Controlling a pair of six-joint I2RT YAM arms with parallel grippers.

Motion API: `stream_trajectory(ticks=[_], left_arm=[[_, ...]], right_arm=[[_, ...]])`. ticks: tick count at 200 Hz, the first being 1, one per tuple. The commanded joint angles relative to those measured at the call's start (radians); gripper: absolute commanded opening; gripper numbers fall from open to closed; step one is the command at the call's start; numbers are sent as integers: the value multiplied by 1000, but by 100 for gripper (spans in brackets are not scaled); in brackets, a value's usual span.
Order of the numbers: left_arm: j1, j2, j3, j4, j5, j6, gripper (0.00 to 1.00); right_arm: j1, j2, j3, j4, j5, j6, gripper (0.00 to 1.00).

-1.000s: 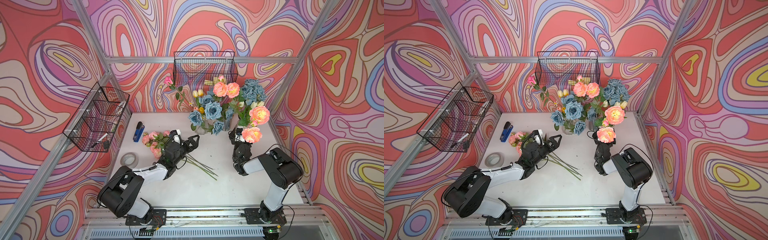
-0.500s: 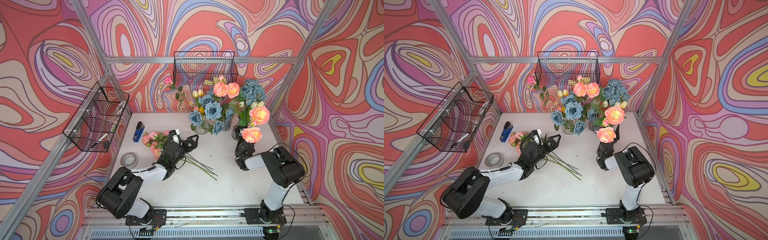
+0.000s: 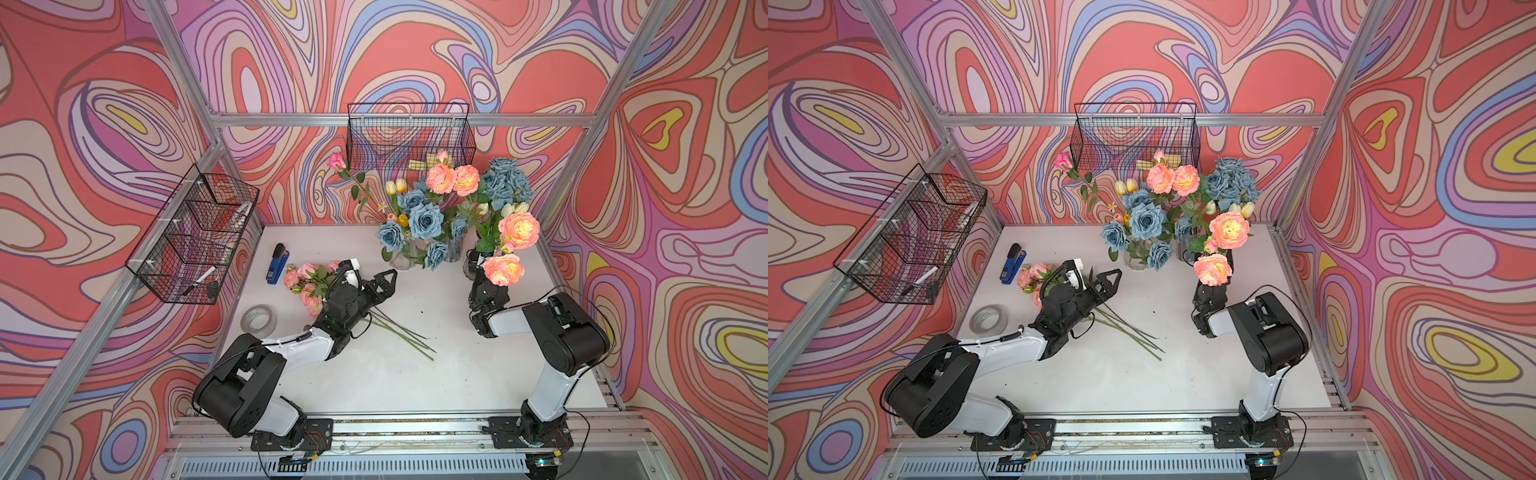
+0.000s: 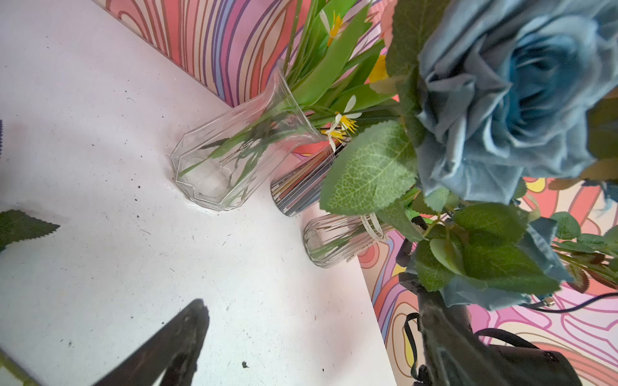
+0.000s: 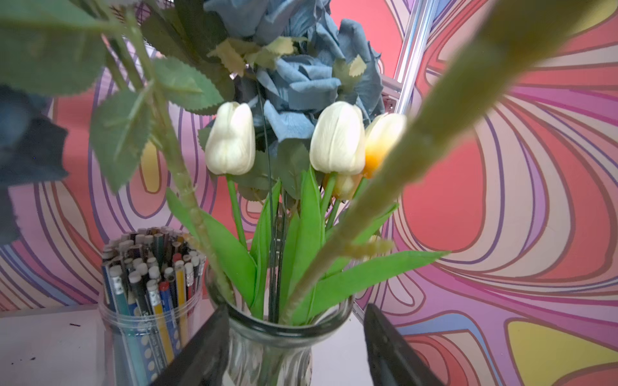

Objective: Pick out pink flowers from the vase
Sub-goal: Pick up the flower from the vase.

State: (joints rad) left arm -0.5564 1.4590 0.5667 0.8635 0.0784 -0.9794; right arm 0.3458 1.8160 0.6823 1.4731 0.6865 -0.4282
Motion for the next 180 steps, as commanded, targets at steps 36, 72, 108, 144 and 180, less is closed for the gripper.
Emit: stream_trajectory(ticks=[36, 72, 108, 144, 180], left_arm=[[7, -28, -1, 29, 3, 2, 100], [7, -37, -1, 20, 1, 5, 100], [7, -43, 0, 14, 4, 8, 100], [7, -46, 7, 8, 8, 8, 100], [7, -48, 14, -1, 18, 8, 100]], right_arm=[[-10, 24, 73, 15, -19, -20, 61], [-11, 29, 92, 17, -21, -21, 57], [-13, 9, 76, 17, -19, -13, 49], [-12, -25, 28, 17, -13, 3, 43], [-13, -27, 8, 17, -17, 4, 39]])
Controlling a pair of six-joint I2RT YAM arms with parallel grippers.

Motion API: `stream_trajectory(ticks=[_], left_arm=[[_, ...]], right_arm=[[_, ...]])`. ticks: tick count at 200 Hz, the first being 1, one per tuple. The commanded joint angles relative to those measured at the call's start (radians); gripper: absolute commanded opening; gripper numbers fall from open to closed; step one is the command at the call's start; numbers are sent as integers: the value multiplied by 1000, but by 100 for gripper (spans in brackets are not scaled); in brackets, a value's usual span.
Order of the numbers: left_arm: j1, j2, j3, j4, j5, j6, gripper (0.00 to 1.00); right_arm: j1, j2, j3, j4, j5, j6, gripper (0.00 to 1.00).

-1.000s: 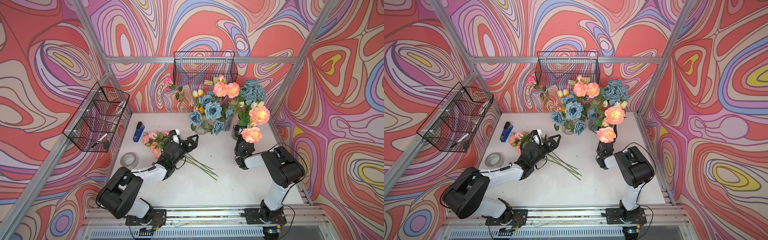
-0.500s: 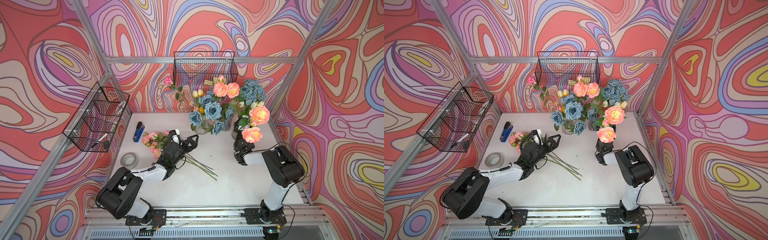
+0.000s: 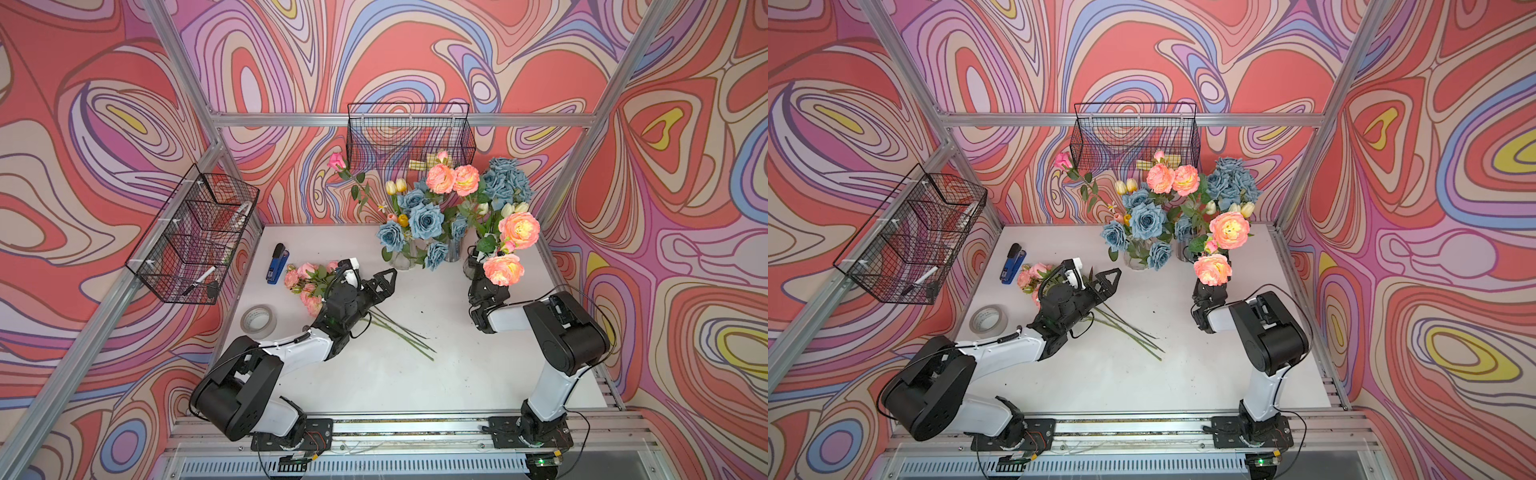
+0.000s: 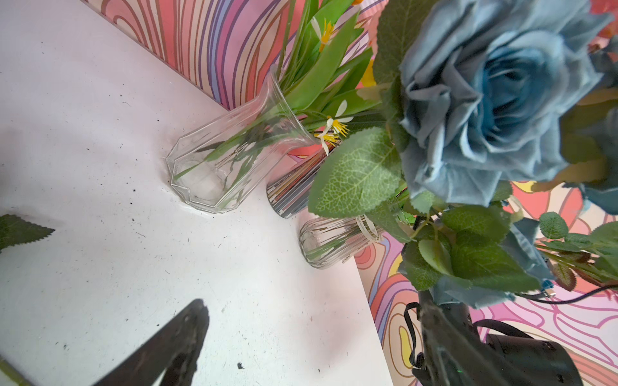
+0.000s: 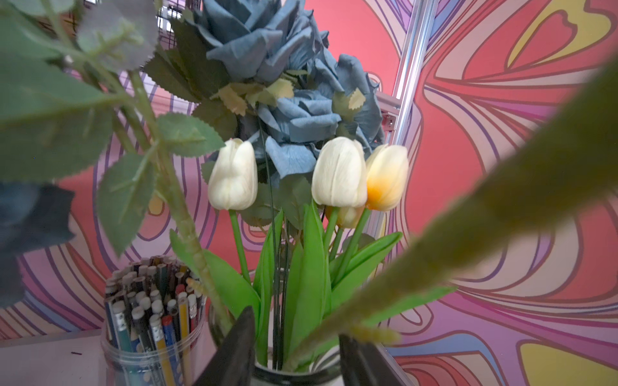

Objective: Pick out pink flowers from the vase
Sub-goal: Pick up the flower from the vase.

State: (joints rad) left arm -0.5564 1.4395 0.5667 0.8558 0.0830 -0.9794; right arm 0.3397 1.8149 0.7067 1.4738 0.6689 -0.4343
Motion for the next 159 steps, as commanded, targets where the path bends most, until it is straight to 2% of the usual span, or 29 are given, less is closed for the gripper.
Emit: stream_trajectory(ticks=[1, 39, 94, 134, 159], left_arm=[[7, -28, 14, 6, 13, 8, 100], [7, -47, 16, -15, 9, 20, 100], [7, -54, 14, -21, 9, 22, 100], [7, -62, 9, -26, 8, 24, 100], [7, -66, 4, -26, 6, 24, 100]], right_arm=[[-6, -27, -16, 17, 1, 10, 39], [-5, -26, 8, 16, -15, -16, 36], [-5, -33, 23, 17, -17, -40, 23], [-5, -37, 30, 16, -10, -66, 18], [-6, -38, 40, 16, -8, -83, 12]])
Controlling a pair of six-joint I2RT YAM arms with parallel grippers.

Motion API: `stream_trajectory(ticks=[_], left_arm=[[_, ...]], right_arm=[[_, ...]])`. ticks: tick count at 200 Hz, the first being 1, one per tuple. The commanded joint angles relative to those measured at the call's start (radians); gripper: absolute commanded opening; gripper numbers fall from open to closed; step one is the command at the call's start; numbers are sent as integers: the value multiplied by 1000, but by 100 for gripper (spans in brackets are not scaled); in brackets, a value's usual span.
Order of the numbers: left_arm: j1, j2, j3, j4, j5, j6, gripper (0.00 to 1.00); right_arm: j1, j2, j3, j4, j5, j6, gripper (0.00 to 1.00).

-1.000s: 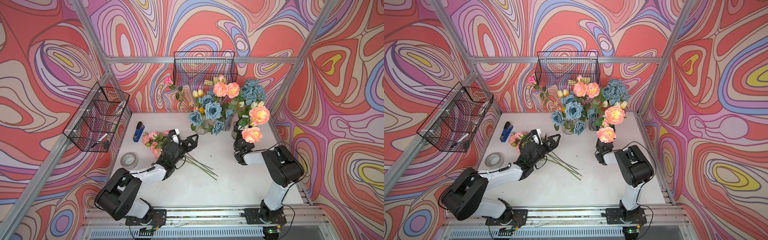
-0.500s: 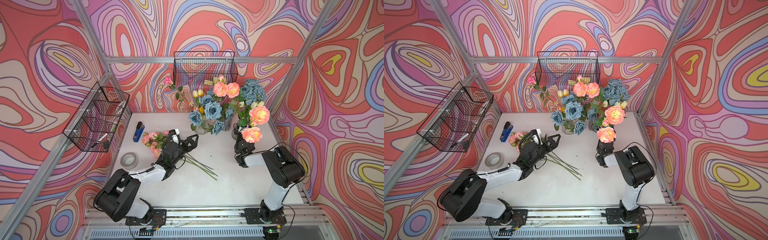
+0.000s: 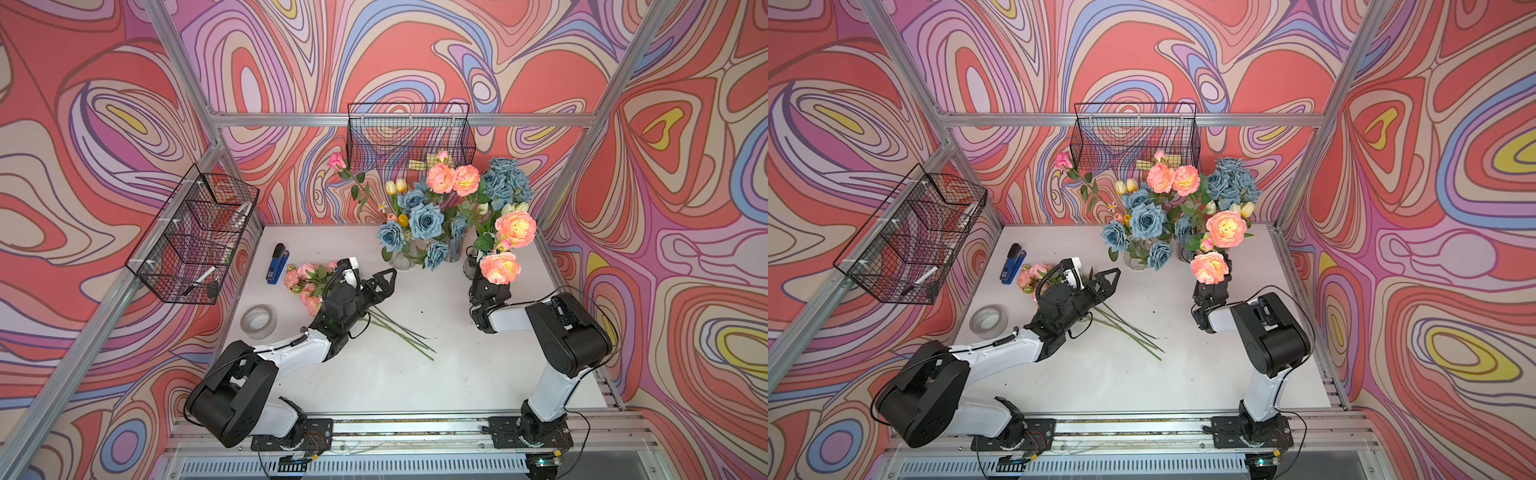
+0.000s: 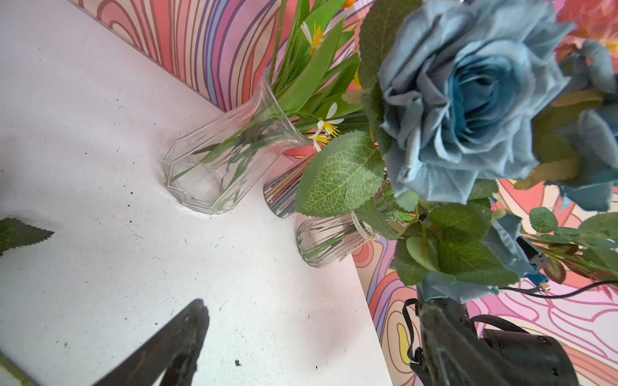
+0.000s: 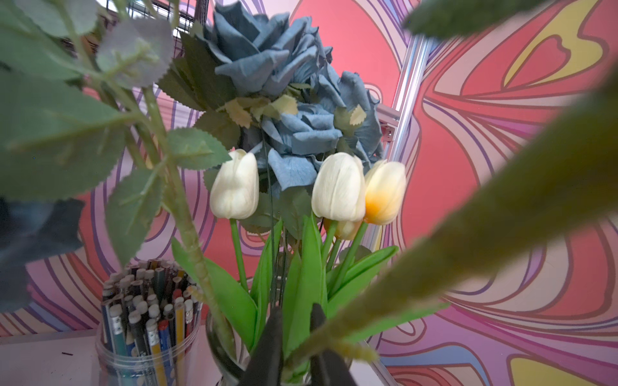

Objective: Pick out pink flowers from the vase
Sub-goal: Pick up the flower from the vase.

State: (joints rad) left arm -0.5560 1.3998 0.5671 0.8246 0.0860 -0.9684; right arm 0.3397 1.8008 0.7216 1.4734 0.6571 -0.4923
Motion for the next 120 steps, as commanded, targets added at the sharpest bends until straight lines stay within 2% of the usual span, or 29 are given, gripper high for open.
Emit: stream_trajectory(ticks=[1, 55, 120], left_arm=[[7, -27, 4, 5, 3, 13, 100], [7, -36, -3, 2, 2, 13, 100], [7, -46, -10, 2, 3, 10, 100]], right_arm=[[-5, -24, 26, 16, 4, -27, 12], [-15, -55, 56, 15, 1, -58, 0], [-33, -90, 61, 15, -14, -39, 0]])
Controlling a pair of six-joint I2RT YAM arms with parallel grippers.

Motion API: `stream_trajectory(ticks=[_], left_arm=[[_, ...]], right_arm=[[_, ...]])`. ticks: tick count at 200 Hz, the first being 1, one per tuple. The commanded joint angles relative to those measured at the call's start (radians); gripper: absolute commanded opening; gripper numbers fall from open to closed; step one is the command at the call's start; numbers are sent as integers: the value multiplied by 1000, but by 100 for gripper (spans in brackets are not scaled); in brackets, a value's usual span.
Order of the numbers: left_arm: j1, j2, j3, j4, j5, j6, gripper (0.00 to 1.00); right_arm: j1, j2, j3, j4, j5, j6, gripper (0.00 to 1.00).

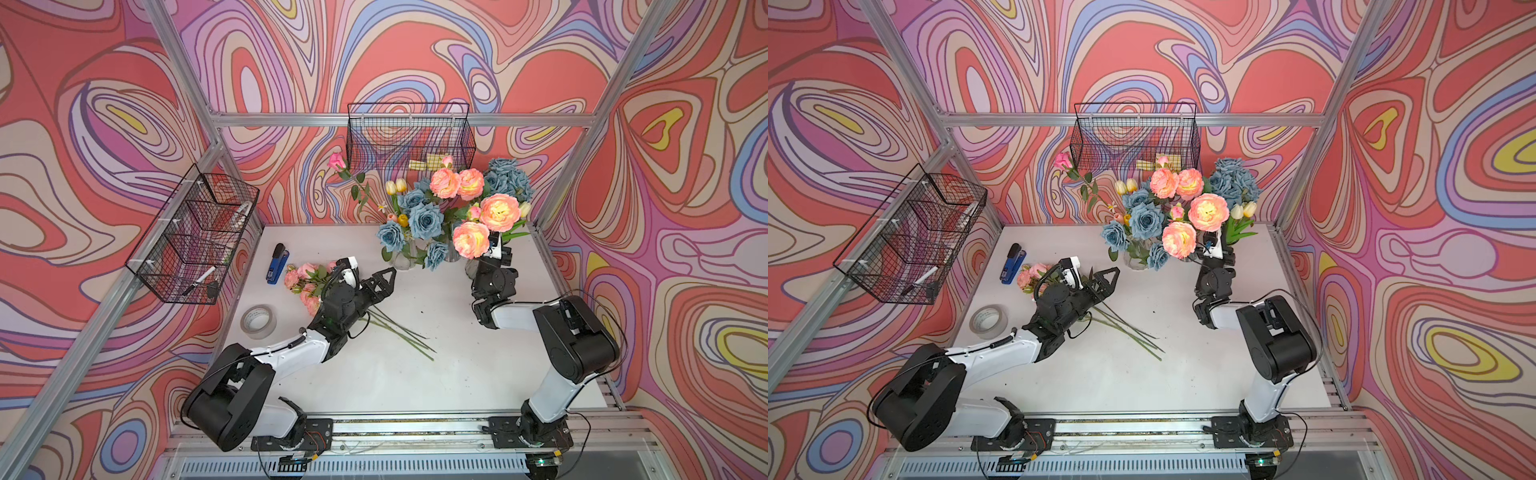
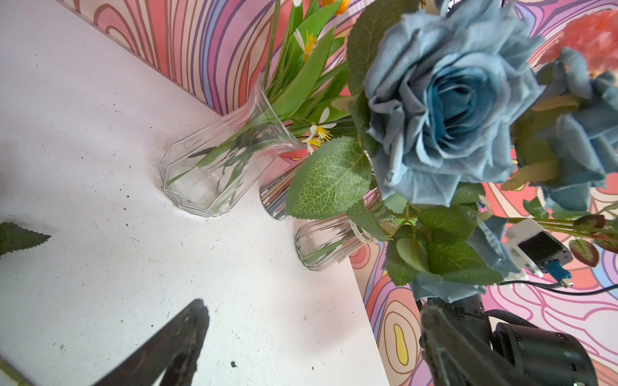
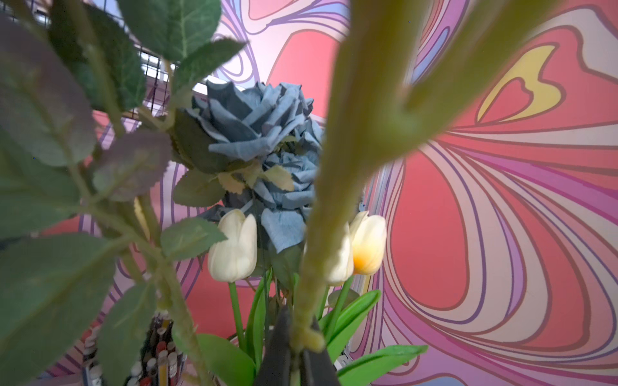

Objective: Pick out pink flowers from the vase
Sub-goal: Pick up the flower from the vase.

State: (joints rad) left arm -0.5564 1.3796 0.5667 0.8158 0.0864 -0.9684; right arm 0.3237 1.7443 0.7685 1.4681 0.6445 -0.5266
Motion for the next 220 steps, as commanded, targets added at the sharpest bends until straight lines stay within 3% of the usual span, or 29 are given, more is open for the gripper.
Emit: stream_trajectory(ticks=[1, 119, 179, 220], left_arm=[[7, -26, -10, 11, 4, 10, 100], [7, -39, -16, 39, 16, 41, 100], [7, -45, -2, 65, 44, 96, 100], [7, -32, -5, 130, 92, 126, 100]], right_arm=[[-17, -34, 14, 21, -2, -5, 0], [-16, -199, 12, -126, -76, 84, 0], [-17, -385, 58, -477, -159, 229, 0], [-17, -479, 78, -618, -185, 283, 0]])
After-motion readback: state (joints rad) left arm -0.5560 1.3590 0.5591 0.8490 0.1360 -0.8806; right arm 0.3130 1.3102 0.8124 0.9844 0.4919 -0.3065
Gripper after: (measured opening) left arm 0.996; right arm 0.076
